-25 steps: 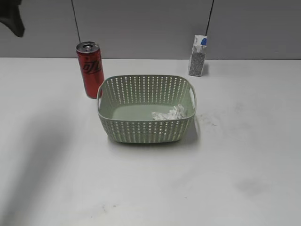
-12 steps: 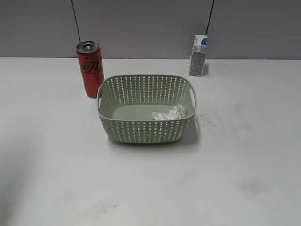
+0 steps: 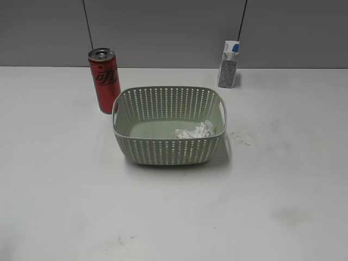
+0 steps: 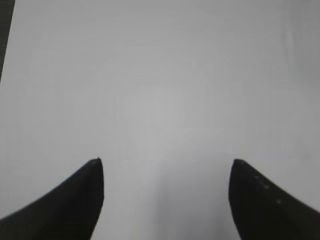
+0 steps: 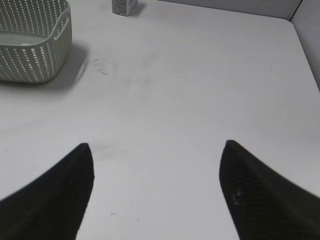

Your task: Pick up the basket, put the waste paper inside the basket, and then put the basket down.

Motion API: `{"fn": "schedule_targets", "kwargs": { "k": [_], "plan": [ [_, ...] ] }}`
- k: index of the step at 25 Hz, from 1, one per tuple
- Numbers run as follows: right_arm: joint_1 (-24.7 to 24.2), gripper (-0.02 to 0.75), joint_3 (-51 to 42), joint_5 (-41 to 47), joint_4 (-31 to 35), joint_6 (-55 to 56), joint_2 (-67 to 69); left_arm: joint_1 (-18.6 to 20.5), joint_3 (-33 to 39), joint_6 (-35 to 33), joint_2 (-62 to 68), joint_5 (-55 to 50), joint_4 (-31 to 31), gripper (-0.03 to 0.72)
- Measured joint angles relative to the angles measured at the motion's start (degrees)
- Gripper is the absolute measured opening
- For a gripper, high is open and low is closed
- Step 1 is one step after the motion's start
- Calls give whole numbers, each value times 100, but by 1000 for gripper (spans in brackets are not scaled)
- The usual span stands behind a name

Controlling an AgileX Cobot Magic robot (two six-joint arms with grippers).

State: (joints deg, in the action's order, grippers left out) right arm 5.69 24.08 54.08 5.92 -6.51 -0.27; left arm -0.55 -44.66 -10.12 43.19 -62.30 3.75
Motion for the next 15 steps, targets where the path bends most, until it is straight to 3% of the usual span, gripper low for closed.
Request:
{"fn": "schedule_targets", "kwargs": {
  "k": [7,15],
  "plan": [
    [0,591,0,0,22,26,0,2,1213,172,-1929,52,144,591],
    [0,591,0,0,28,31,0,2,1550,589,-3402,184,119,591]
  ]
}}
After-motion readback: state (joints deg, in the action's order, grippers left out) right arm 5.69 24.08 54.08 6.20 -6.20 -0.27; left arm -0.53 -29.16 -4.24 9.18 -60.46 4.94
